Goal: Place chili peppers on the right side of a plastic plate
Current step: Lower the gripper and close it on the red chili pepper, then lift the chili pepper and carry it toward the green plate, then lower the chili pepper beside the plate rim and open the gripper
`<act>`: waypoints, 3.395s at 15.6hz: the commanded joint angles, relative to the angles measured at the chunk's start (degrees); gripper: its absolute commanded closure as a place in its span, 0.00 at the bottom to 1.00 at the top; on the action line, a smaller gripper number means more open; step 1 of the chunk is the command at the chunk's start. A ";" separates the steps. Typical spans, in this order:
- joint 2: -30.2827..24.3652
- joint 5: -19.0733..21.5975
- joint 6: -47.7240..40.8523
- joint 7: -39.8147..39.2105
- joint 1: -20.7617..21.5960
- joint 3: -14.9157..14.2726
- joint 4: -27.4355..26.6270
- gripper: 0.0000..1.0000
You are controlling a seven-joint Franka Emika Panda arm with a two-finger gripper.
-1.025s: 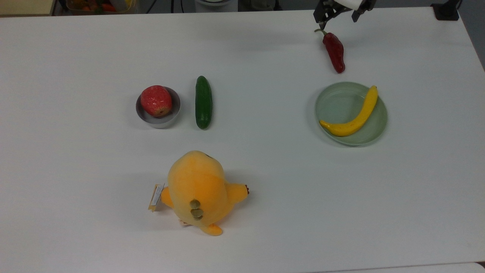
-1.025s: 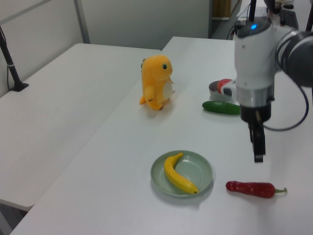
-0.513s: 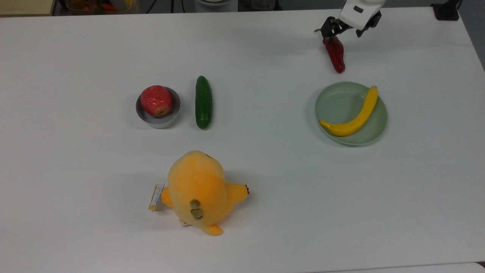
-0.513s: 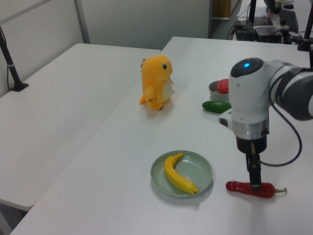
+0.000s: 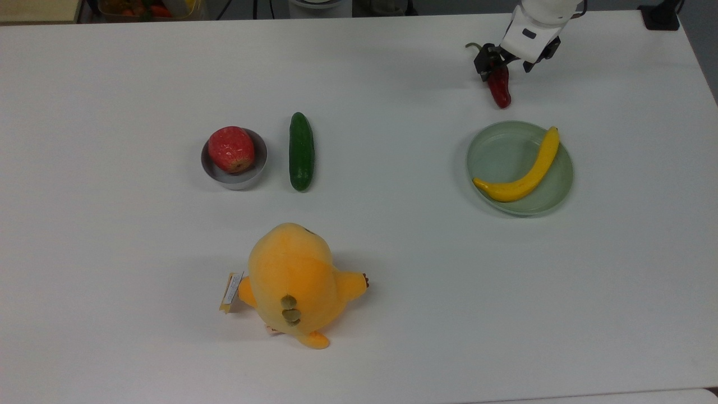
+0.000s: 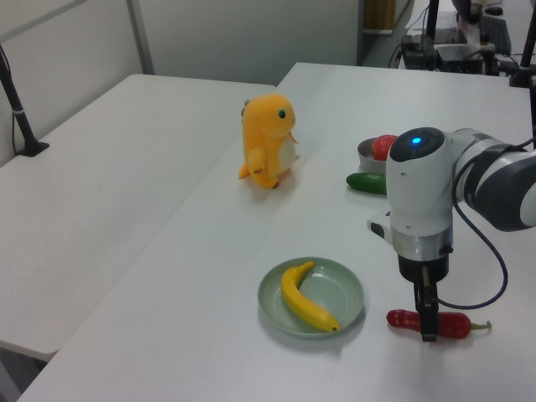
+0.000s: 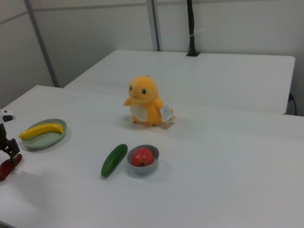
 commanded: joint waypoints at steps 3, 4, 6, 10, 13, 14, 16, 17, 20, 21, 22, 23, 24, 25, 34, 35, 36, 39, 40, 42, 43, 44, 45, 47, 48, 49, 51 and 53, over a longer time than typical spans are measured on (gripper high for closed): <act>0.28 -2.26 2.54 2.16 0.54 -0.28 -0.52 0.80; 0.28 -2.26 3.60 2.16 0.54 -0.28 -0.61 0.86; 0.28 -2.26 3.78 2.07 0.37 -0.28 -0.70 0.94; 0.19 -2.34 3.78 1.89 -0.07 -0.28 -0.44 1.00; -0.77 -2.34 3.26 1.81 -0.77 -0.28 -0.17 1.00; -1.82 -2.34 3.17 1.54 -1.04 -0.28 -0.26 1.00; -4.10 -2.17 3.08 1.45 -1.56 -0.28 -0.43 1.00; -5.51 -1.99 2.99 1.45 -1.91 -0.28 -0.61 1.00; -8.15 -1.47 2.73 1.37 -3.85 -0.28 -0.17 1.00; -9.11 -1.46 2.73 0.93 -4.11 -0.28 -0.08 1.00; -9.82 -1.38 2.55 0.58 -4.11 -0.37 -0.17 1.00; -10.26 -1.38 2.47 0.57 -4.38 -0.46 -0.08 1.00; -10.44 -1.38 2.46 0.57 -5.07 -0.55 0.00 1.00; -10.62 -1.38 2.46 0.57 -5.60 -0.55 0.18 1.00; -12.99 -1.46 2.55 -0.39 -9.12 -5.37 2.28 1.00; -12.82 -1.38 2.47 -0.74 -9.12 -6.34 3.07 1.00; -12.81 -1.38 2.55 -1.00 -9.21 -7.39 3.51 1.00; -12.11 -1.38 2.99 -1.18 -9.21 -10.21 5.28 1.00; -11.94 -1.46 3.34 -1.36 -9.21 -11.08 5.28 1.00; -10.97 -1.46 4.39 -2.84 -9.12 -12.41 5.89 1.00; -10.27 -1.46 4.57 -3.20 -9.12 -12.67 6.24 1.00; -8.96 -1.46 4.66 -3.20 -9.21 -12.76 7.03 1.00; -7.21 -1.55 4.75 -3.20 -9.21 -12.85 8.78 1.00; -2.73 -1.99 4.75 -2.94 -9.21 -12.85 12.47 1.00; -1.14 -1.99 4.84 -2.94 -9.21 -12.85 13.53 1.00; 0.35 -2.08 4.84 -2.85 -9.30 -12.85 14.32 1.00; 2.82 -2.08 5.01 -2.50 -9.21 -12.85 15.99 1.00; 4.40 -1.65 8.77 -0.58 -9.30 -12.85 16.00 1.00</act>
